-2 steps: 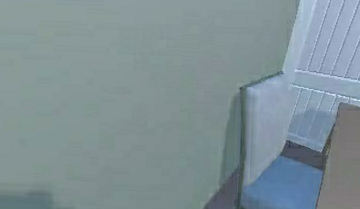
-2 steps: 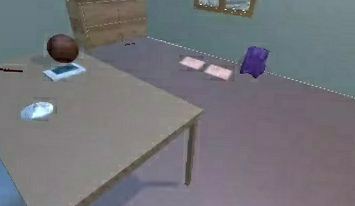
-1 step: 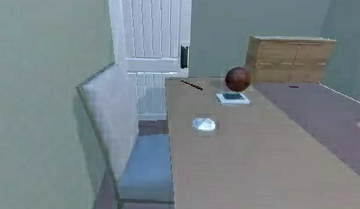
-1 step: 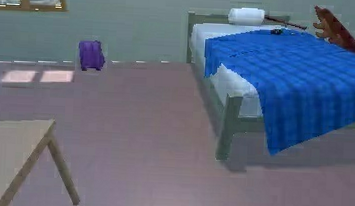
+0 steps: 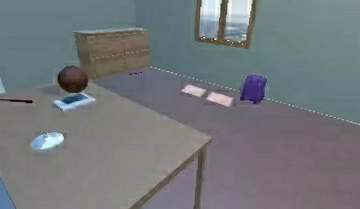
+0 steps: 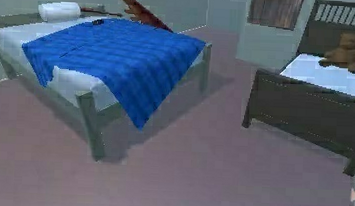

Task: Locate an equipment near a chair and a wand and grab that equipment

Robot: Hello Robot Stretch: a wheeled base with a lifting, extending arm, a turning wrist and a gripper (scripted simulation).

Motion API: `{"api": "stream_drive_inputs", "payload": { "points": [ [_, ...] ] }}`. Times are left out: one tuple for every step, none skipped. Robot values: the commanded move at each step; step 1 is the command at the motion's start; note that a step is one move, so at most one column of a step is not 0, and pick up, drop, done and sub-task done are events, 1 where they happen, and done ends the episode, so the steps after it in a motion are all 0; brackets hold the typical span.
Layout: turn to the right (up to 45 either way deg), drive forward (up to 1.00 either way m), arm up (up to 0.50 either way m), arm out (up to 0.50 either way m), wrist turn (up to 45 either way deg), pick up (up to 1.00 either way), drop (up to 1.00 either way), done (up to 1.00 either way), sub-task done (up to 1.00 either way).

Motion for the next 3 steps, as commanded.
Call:
{"api": "stream_drive_inputs", "payload": {
  "points": [
    [45.0,0.0,0.0,0.0,0.0,0.0,0.0,0.0,0.0],
    [0.0,1.0,0.0,0.0,0.0,0.0,0.0,0.0,0.0],
    [0.0,0.2,0.0,0.0,0.0,0.0,0.0,0.0,0.0]
  ]
}}
